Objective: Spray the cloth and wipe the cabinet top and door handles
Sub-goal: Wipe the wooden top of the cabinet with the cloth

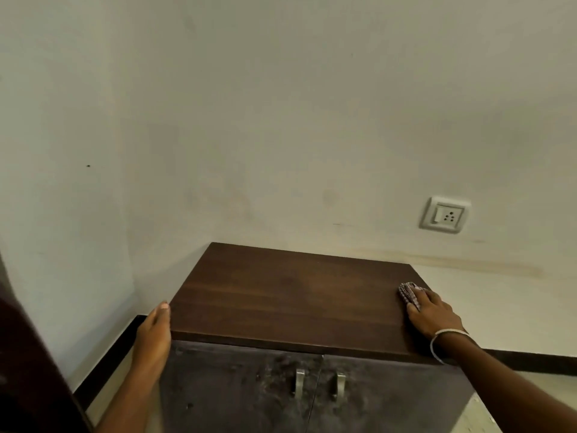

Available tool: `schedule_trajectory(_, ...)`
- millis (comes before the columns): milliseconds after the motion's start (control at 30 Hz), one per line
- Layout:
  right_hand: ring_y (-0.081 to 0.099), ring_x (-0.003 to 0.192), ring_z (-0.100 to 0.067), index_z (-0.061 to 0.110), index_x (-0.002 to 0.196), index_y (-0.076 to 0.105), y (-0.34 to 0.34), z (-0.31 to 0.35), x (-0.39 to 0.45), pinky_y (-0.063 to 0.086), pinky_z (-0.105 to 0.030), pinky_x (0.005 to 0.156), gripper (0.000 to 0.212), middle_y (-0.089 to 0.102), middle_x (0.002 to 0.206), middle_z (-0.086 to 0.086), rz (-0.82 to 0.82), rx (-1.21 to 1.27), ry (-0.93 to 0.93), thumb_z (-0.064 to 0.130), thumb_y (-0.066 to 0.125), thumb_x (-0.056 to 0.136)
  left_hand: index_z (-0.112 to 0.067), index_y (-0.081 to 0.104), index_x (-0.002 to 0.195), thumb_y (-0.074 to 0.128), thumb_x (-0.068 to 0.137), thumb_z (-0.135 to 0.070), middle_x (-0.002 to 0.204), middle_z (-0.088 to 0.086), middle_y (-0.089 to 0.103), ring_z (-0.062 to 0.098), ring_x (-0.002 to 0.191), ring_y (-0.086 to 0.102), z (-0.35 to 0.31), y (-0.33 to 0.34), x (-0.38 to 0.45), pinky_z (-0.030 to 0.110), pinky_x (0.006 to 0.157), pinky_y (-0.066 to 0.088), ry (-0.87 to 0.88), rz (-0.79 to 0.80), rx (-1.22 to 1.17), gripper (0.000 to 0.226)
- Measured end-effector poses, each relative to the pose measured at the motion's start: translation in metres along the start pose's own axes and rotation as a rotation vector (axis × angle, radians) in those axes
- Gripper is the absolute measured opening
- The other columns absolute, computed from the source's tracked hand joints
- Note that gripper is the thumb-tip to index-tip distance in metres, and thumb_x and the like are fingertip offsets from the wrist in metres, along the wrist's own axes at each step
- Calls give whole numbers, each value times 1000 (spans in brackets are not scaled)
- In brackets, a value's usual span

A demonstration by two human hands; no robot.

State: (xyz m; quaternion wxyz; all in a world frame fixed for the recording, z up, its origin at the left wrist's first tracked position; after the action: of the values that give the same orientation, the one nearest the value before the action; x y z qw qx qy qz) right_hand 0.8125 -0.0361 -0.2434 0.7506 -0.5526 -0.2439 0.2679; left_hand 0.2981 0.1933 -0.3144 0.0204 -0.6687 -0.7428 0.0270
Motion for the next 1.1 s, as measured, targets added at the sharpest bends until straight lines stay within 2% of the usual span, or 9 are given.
schedule_trajectory(100, 32, 139, -30, 35, 147, 25, -9, -20, -20, 28, -41, 113, 53, 23, 157, 1, -30, -7, 57, 42, 35, 96, 0, 51, 135, 36, 101, -40, 139, 22, 51, 39, 127, 48, 0, -2, -9, 48, 109, 37, -41, -28, 33, 54)
schedule_trajectory(267, 31, 140, -27, 39, 146, 25, -1, -6, -44, 26, -42, 115, 55, 23, 157, 4, -35, 16, 45, 45, 33, 91, -2, 51, 134, 30, 99, -53, 137, 24, 51, 44, 124, 48, -6, -5, -23, 52, 105, 39, -90, -65, 99, 65)
schedule_trajectory(500, 35, 135, -26, 36, 144, 31, 22, 98, -99, 32, -39, 109, 56, 29, 154, 3, -60, 15, -176, 52, 36, 91, 3, 44, 138, 23, 104, -39, 145, 28, 41, 46, 130, 39, -5, -14, -51, 49, 110, 29, -203, -130, 192, 59)
schedule_trajectory(700, 19, 143, -26, 41, 146, 21, 47, 198, -154, 21, -46, 113, 76, 17, 158, 5, 97, 105, -424, 70, 43, 80, 4, 34, 144, 28, 103, -24, 152, 25, 31, 42, 138, 32, -1, -21, -72, 44, 115, 21, -298, -133, 272, 50)
schedule_trajectory(767, 14, 144, -27, 43, 147, 15, 56, 223, -166, 19, -46, 114, 85, 11, 159, 6, 174, 84, -507, 62, 58, 76, 5, 32, 145, 33, 101, -18, 151, 27, 31, 42, 137, 33, -2, -24, -78, 45, 114, 24, -306, -133, 276, 49)
schedule_trajectory(833, 14, 144, -29, 41, 148, 14, 61, 239, -172, 18, -46, 114, 91, 9, 160, 3, 225, 51, -548, 40, 70, 76, 4, 31, 145, 37, 99, -17, 150, 27, 33, 43, 135, 35, -7, -26, -85, 46, 114, 26, -330, -133, 274, 51)
schedule_trajectory(933, 19, 142, -31, 36, 147, 21, 61, 257, -174, 21, -45, 114, 82, 14, 159, 0, 243, 73, -543, 17, 62, 80, 9, 40, 138, 45, 94, -7, 142, 31, 42, 45, 129, 41, -14, -32, -86, 48, 110, 31, -361, -143, 285, 47)
schedule_trajectory(1033, 25, 140, -30, 34, 146, 28, 60, 280, -185, 24, -44, 115, 71, 21, 157, 3, 283, 139, -595, 14, 56, 84, 13, 52, 114, 46, 92, -1, 118, 29, 56, 44, 115, 52, -26, -34, -96, 45, 94, 40, -289, -93, 251, 27)
schedule_trajectory(1100, 33, 138, -27, 33, 143, 37, 60, 299, -198, 28, -39, 115, 66, 32, 153, 5, 331, 232, -643, 12, 57, 83, 10, 55, 115, 46, 91, -4, 115, 28, 59, 42, 112, 56, -37, -34, -104, 47, 91, 44, -237, -23, 242, 29)
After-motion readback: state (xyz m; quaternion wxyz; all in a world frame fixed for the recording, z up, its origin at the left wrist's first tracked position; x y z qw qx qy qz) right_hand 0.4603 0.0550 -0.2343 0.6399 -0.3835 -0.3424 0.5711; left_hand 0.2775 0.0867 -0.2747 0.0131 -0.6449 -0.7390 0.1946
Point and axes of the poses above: each hand's wrist, its own x-axis towards the middle knuckle, its own y-axis out of the palm, z = x × y, the point moved 8 cm from there along x, towards the middle knuckle
